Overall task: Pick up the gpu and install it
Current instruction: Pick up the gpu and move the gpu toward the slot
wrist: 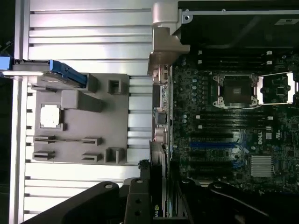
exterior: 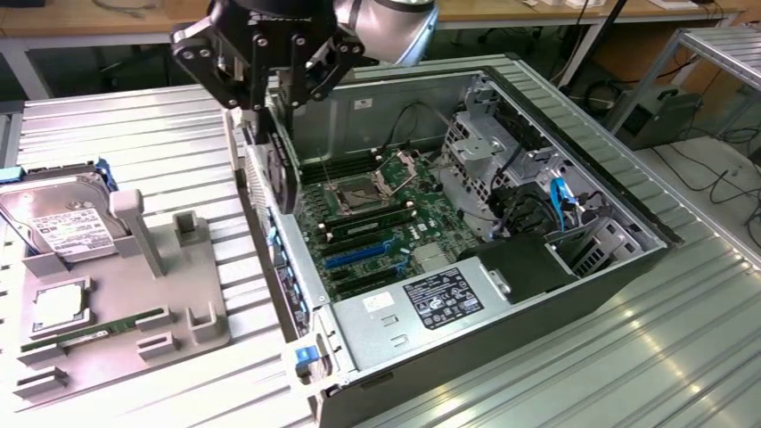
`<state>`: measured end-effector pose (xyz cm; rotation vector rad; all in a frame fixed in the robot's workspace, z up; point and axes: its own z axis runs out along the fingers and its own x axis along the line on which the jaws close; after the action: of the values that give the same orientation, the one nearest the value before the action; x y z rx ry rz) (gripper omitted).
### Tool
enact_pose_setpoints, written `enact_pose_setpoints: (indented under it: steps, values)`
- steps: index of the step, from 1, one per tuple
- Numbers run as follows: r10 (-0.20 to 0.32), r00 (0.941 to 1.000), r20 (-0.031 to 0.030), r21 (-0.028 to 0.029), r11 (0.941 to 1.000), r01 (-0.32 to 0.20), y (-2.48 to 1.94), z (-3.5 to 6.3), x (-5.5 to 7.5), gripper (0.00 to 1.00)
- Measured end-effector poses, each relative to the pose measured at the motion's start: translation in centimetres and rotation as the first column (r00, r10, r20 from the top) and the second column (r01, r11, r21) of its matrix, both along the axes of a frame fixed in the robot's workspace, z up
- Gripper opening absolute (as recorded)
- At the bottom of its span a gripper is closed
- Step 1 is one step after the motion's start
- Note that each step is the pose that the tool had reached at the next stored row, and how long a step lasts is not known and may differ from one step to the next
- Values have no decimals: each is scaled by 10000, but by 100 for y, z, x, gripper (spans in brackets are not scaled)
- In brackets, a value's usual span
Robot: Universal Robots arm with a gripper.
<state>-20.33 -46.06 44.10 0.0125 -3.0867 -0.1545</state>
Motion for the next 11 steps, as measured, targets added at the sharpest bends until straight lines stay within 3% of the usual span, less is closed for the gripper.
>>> enact_pose_setpoints:
  steps: [11]
  values:
    - [1, 10000, -35, -10, 10000, -1, -1, -37, 507, 26]
